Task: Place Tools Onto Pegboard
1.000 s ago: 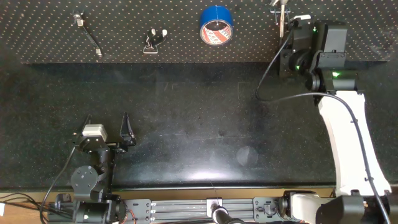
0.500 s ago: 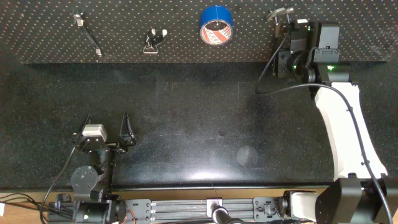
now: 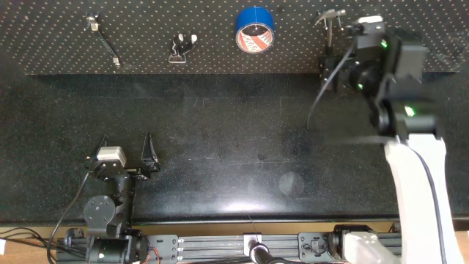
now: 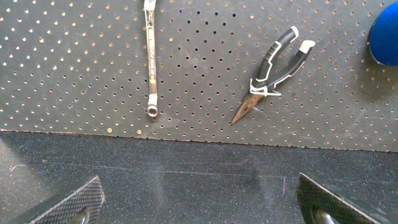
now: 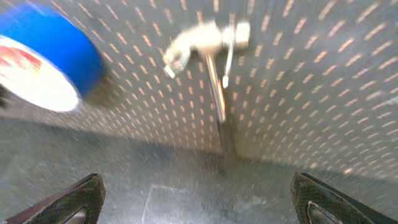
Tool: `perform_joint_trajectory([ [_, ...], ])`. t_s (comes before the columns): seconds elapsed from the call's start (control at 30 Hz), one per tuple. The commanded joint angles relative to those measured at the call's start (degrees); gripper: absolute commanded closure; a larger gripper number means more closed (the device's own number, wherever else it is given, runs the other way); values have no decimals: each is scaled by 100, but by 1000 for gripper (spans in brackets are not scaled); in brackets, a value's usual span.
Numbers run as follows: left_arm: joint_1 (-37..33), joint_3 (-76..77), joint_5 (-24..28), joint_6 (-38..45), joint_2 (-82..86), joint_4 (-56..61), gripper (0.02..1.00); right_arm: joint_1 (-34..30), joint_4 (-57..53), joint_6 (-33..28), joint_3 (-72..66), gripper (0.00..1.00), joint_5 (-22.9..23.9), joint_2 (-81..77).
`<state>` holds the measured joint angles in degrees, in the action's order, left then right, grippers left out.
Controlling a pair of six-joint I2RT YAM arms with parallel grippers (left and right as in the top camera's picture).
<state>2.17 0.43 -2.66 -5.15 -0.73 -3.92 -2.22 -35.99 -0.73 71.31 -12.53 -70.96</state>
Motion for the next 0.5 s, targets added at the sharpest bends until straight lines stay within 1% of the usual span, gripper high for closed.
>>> perform_joint_trajectory([
  [0.03,-28,-11,35,76,55,-42,23,33,4,9,114,25,-55,511],
  [0.2,-28,-11,35,76,55,-44,23,33,0,7,114,25,-52,527],
  [0.33,-28,-11,35,76,55,-42,23,39,-428,9,87,25,-4,1290],
  [0.37,-28,-11,35,76,55,-42,23,37,-413,7,17,25,103,1585],
  [0.43,-28,-11,35,76,52,-42,23,37,-356,7,-181,25,485,2103],
  [0.5,-28,-11,35,76,55,-42,23,37,-306,4,-529,25,992,2719],
])
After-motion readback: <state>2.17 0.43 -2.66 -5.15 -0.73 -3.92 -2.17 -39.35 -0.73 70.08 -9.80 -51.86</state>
